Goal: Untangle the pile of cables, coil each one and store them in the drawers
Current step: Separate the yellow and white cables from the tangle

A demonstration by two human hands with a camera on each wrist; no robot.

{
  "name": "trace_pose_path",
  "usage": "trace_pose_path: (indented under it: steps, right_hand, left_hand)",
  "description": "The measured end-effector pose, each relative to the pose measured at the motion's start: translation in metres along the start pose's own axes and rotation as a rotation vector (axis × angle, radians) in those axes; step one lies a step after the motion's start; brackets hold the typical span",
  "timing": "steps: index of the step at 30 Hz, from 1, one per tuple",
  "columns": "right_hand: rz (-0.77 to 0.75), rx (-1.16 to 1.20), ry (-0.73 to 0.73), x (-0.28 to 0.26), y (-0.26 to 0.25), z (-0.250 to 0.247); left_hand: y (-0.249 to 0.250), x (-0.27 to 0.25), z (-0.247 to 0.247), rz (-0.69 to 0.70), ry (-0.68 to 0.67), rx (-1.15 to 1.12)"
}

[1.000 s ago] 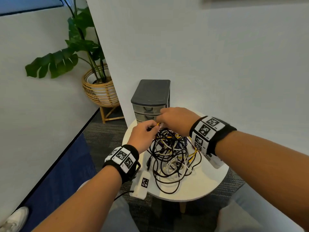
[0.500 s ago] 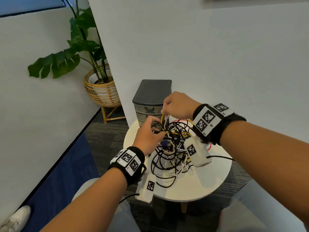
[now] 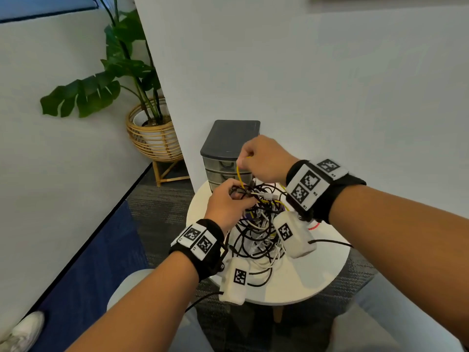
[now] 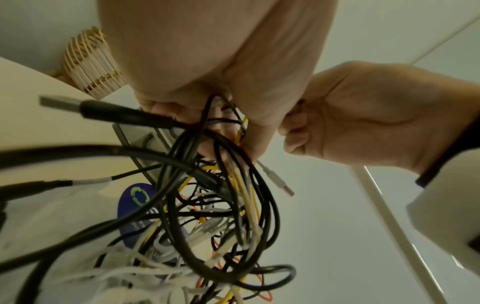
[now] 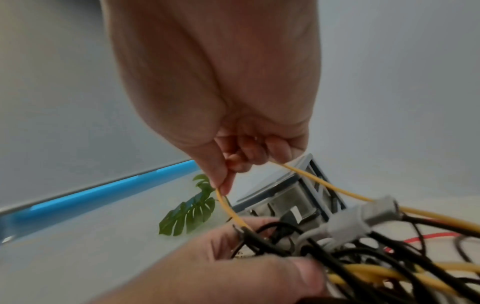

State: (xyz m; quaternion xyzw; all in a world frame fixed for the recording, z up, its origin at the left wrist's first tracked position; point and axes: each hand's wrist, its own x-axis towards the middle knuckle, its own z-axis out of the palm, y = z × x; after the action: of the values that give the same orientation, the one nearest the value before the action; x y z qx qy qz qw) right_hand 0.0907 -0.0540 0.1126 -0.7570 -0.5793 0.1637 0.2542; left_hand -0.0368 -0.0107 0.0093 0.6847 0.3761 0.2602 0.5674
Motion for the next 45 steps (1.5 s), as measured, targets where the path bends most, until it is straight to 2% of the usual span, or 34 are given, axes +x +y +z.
trace_pose_path:
  steps: [4, 8, 13, 16, 19, 25, 27, 29, 31, 33, 36, 40, 45]
  right_hand:
    - [0.047, 0.295, 0.170, 0.000, 0.012, -0.004]
    - [0.051, 0.586, 0.292, 0.006, 0.000, -0.022]
    - [0.094, 0.734, 0.476, 0.007, 0.000, -0.045]
    - [0.186, 0.648, 0.530, 0.005, 0.019, -0.047]
    - [0.190, 0.403, 0.476, -0.001, 0.039, -0.046]
    - [0.252, -0.086, 0.132, -0.017, 0.059, -0.039]
    - [0.170, -0.220, 0.105, -0.022, 0.050, -0.035]
    - [0.007, -0.273, 0.046, -0.025, 0.033, -0.030]
    - [-0.138, -0.311, -0.088, -0.026, 0.018, -0.022]
    - [-0.218, -0.444, -0.206, -0.026, 0.009, -0.010]
    - [-0.276, -0.591, -0.201, -0.019, 0.010, 0.002]
    - [-0.326, -0.599, -0.207, -0.013, 0.014, 0.014]
    - [-0.303, -0.299, 0.024, -0.015, 0.020, 0.013]
  left_hand:
    - [0.001, 0.002, -0.005, -0.023, -0.060, 0.067]
    - [-0.004, 0.001, -0.006, -0.050, -0.054, 0.119]
    - [-0.005, 0.001, -0.011, -0.036, -0.063, 0.162]
    - [-0.007, 0.000, -0.014, -0.013, -0.034, 0.152]
    - [-0.010, 0.001, -0.018, 0.021, 0.013, 0.201]
    - [-0.012, -0.001, -0.021, 0.050, 0.016, 0.269]
    - [-0.014, 0.002, -0.019, 0.067, 0.047, 0.355]
    - [-0.017, 0.005, -0.017, 0.058, 0.079, 0.421]
    - [-0.014, 0.006, -0.015, 0.068, 0.087, 0.449]
    - [-0.012, 0.005, -0.015, 0.130, 0.080, 0.479]
    - [-0.009, 0.001, -0.016, 0.164, 0.071, 0.497]
    - [-0.011, 0.000, -0.016, 0.219, 0.005, 0.514]
    - [-0.005, 0.004, -0.020, 0.204, -0.052, 0.551]
